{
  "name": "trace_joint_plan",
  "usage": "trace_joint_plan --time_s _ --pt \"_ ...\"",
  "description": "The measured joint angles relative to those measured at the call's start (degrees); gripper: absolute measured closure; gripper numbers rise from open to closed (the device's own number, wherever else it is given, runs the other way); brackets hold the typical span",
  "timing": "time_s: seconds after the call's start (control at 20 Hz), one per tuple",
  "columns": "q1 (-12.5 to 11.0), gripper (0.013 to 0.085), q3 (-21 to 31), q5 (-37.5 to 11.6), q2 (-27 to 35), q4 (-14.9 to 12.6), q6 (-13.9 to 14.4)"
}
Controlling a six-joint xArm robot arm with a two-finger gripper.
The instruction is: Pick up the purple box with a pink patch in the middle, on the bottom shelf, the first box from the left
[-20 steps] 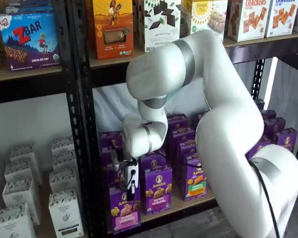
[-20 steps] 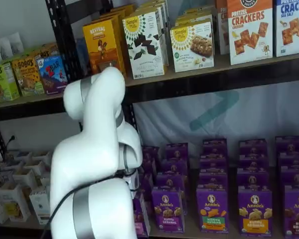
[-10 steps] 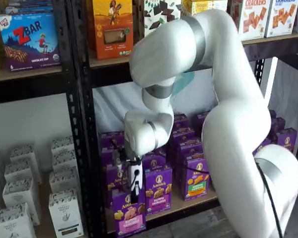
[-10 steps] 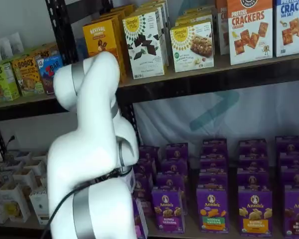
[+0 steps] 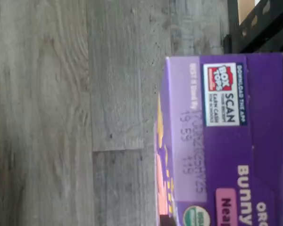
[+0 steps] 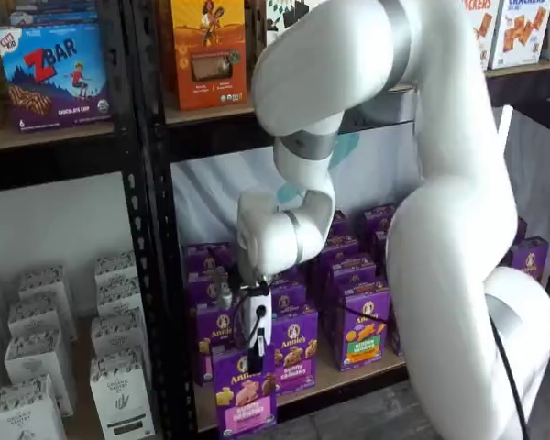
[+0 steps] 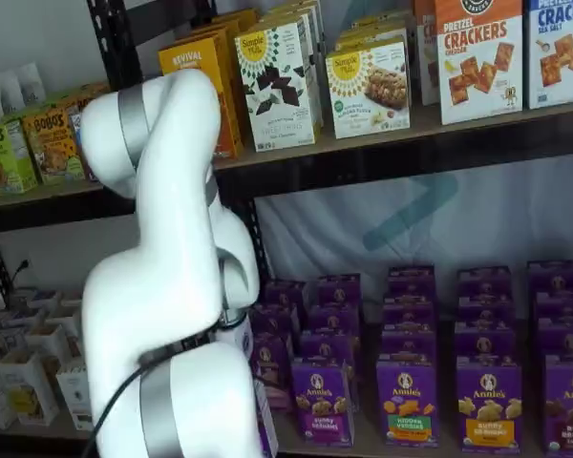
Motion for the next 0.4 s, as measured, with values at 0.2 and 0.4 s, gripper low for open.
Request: trace_joint_plan --time_s 0.2,0.4 --pt "-0.2 0.065 4.38 -0.33 -4.52 -0.78 0.57" --pt "-0.43 0.065 7.31 -0.4 -7.66 -0.21 -0.18"
